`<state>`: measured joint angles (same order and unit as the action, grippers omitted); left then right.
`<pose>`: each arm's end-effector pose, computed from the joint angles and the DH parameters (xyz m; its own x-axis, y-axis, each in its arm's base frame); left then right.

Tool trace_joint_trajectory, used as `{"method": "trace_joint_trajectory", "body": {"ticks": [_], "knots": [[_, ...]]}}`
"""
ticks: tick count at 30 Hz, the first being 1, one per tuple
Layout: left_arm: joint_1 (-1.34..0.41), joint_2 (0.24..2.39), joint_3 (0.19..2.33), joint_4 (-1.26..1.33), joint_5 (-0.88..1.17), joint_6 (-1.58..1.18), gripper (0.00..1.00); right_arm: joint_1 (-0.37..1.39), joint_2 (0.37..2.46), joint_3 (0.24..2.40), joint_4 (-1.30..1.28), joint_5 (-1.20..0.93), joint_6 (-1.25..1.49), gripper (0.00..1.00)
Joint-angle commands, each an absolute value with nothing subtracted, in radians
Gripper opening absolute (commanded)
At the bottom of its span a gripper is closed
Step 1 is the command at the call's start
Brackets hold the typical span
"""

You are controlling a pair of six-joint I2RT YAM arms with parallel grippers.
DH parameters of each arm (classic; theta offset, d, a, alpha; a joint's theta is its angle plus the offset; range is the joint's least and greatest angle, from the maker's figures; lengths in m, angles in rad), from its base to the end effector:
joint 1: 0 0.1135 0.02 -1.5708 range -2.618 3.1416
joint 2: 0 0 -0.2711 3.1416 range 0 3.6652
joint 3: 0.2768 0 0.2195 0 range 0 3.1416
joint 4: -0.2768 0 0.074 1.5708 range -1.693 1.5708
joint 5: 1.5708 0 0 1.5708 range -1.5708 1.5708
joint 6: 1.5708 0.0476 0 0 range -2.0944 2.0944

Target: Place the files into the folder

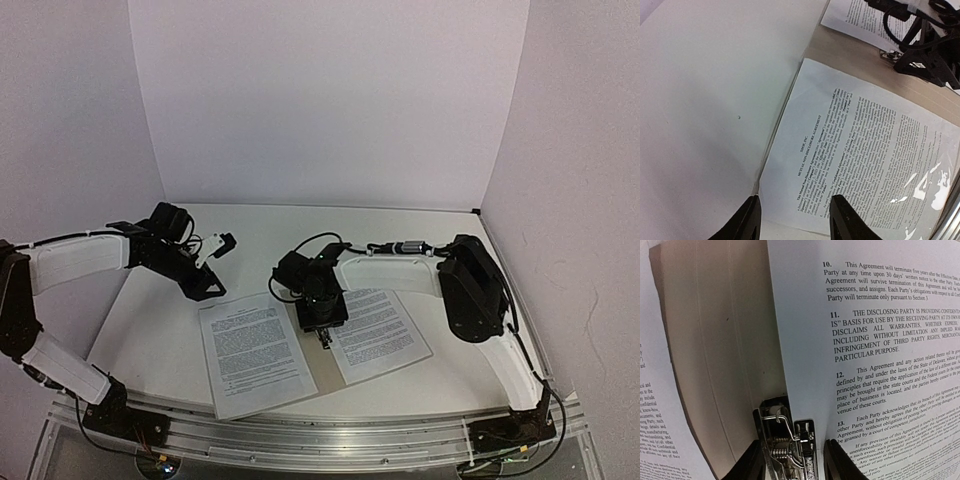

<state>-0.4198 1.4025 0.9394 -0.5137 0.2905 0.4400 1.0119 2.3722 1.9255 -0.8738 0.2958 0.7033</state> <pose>0.2293 -0.1173 0.2410 -0.4560 0.6504 -0.6075 0.8081 0.5886 0.0236 0.2560 0.3832 0.1492 -0.8916 -0.2589 -0.3716 -0.2571 0.9648 -0.0552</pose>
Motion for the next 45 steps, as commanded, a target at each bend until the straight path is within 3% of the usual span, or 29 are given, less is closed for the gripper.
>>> {"method": "trace_joint_trajectory", "body": {"ticks": [1,4,9,10,15,18,25,31,35,36,39,41,45], "knots": [[-0.407,1.457,0.984,-0.577,0.202,0.377,0.48,1.023,2.453,1.940,-1.008,0.348,0.701,0.41],[-0.358,1.542,1.058,-0.648,0.178,0.320,0.48,1.021,2.473,1.948,-1.009,0.343,0.703,0.25],[-0.246,1.603,1.177,-0.746,0.318,0.242,0.55,0.975,2.419,1.868,-0.881,0.212,0.745,0.13],[-0.220,1.636,1.217,-0.782,0.349,0.219,0.60,0.927,2.337,1.727,-0.702,0.088,0.785,0.12],[-0.168,1.707,1.223,-0.827,0.462,0.124,0.66,0.823,2.198,1.387,-0.274,-0.176,0.867,0.06],[-0.147,1.735,1.192,-0.827,0.516,0.087,0.68,0.788,2.186,1.270,-0.155,-0.249,0.898,0.03],[-0.148,1.820,1.197,-0.802,0.683,0.071,0.77,0.742,2.199,1.092,0.120,-0.369,0.994,0.02],[-0.149,1.836,1.170,-0.755,0.867,0.034,0.82,0.736,2.226,1.054,0.153,-0.378,0.994,0.01],[-0.159,1.824,1.201,-0.754,0.997,0.023,0.73,0.736,2.222,1.071,0.149,-0.366,0.993,0.02],[-0.179,1.814,1.250,-0.768,1.013,0.030,0.64,0.738,2.218,1.096,0.141,-0.362,0.984,0.04],[-0.211,1.799,1.313,-0.804,1.015,0.050,0.54,0.743,2.214,1.136,0.126,-0.364,0.972,0.09],[-0.237,1.786,1.360,-0.829,0.983,0.062,0.53,0.755,2.214,1.183,0.104,-0.364,0.955,0.13],[-0.320,1.769,1.450,-0.856,0.941,0.094,0.61,0.782,2.231,1.252,0.091,-0.382,0.954,0.20]]}}
